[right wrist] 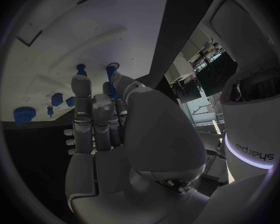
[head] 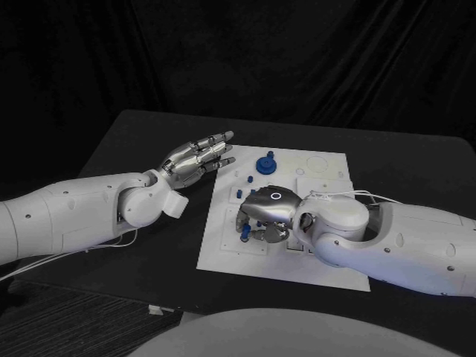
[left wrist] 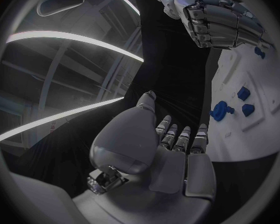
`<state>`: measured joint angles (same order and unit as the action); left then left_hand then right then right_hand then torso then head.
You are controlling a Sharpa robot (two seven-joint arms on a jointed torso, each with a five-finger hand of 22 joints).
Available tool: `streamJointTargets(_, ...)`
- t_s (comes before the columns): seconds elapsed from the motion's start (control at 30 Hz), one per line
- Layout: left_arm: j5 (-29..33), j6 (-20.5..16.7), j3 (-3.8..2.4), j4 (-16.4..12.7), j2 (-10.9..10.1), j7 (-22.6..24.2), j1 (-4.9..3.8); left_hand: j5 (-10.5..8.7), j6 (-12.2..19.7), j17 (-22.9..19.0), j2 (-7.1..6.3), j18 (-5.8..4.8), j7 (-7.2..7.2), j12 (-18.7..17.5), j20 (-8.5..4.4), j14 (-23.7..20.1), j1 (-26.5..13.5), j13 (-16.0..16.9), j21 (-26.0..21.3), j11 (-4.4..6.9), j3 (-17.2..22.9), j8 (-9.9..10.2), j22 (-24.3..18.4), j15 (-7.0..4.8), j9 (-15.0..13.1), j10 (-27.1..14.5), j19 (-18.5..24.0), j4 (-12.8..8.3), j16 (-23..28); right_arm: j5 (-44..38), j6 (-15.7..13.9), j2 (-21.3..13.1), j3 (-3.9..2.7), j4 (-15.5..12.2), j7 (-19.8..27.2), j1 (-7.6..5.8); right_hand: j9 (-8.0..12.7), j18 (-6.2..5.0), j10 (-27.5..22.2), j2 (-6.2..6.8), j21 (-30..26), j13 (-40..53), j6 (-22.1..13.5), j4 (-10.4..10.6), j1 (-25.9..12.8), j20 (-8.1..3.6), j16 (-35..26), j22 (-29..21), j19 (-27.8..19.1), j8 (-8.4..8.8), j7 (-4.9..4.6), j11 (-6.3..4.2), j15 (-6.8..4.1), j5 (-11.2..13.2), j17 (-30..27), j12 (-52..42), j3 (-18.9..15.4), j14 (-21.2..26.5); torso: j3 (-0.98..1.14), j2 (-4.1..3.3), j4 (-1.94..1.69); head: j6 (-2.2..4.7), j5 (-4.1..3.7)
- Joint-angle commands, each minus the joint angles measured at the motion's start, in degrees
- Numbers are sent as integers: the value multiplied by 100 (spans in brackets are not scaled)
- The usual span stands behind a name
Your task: Assemble the parts on the task board
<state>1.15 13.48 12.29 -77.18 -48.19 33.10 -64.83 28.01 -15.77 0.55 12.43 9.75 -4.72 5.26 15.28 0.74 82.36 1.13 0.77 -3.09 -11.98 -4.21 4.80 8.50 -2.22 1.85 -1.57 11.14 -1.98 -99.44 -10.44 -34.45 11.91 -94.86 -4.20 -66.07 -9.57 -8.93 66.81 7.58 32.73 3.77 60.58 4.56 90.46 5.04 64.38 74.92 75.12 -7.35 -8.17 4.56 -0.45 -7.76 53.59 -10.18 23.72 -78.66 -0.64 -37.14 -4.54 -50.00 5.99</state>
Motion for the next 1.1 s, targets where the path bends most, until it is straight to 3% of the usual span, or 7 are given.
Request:
streamJointTargets(0.03,31,38,-6,-4,9,106,9,21,1,6,47,56,-18,30,-4,-4,3,7,23,-26,-3,-20,-1,3,-5,-11,-8,-21,-21,-49,180,-23,-2,-3,-134,23,7,12,56,50,-33,9,-56,-32,-3,0,-35,342,-48,38,4,-17,3,-26,-7,13,14,41,6,0,5,0,-6)
streamJointTargets(0.9,31,64,-6,31,24,85,19,20,-2,5,46,56,-22,31,-8,-6,0,7,23,-24,-4,-24,4,0,-5,-13,-10,-22,-20,-49,146,-7,-2,41,-64,145,6,8,94,67,-34,21,-61,-61,-15,5,-57,339,-78,55,-1,-17,6,-40,-32,11,24,68,8,3,4,0,-18)
streamJointTargets(1.0,31,68,-6,38,28,81,21,20,-2,5,46,56,-22,31,-8,-6,0,7,23,-24,-4,-24,4,0,-5,-13,-10,-22,-20,-49,153,-2,-2,48,-91,149,38,1,-7,125,-124,15,-205,-35,-132,31,-75,313,-148,153,-43,25,43,-27,-53,70,-6,104,8,2,4,0,-25)
streamJointTargets(1.03,31,71,-6,40,30,79,21,19,-2,6,47,57,-24,31,-11,-5,-3,7,24,-24,-6,-27,8,-2,-5,-16,-12,-22,-23,-49,149,-1,-2,51,-96,150,81,-4,-125,182,-215,10,-387,-6,-221,56,-100,289,-203,258,-87,66,83,-20,-87,116,-39,143,8,2,4,0,-25)
streamJointTargets(1.1,31,74,-6,43,32,77,22,19,-2,6,47,57,-24,31,-11,-5,-3,7,24,-24,-6,-27,8,-2,-5,-16,-12,-22,-23,-49,139,0,-2,55,-96,150,118,-14,-235,213,-283,16,-552,21,-300,81,-110,271,-255,342,-69,78,102,-20,-105,140,-64,179,7,1,4,0,-20)
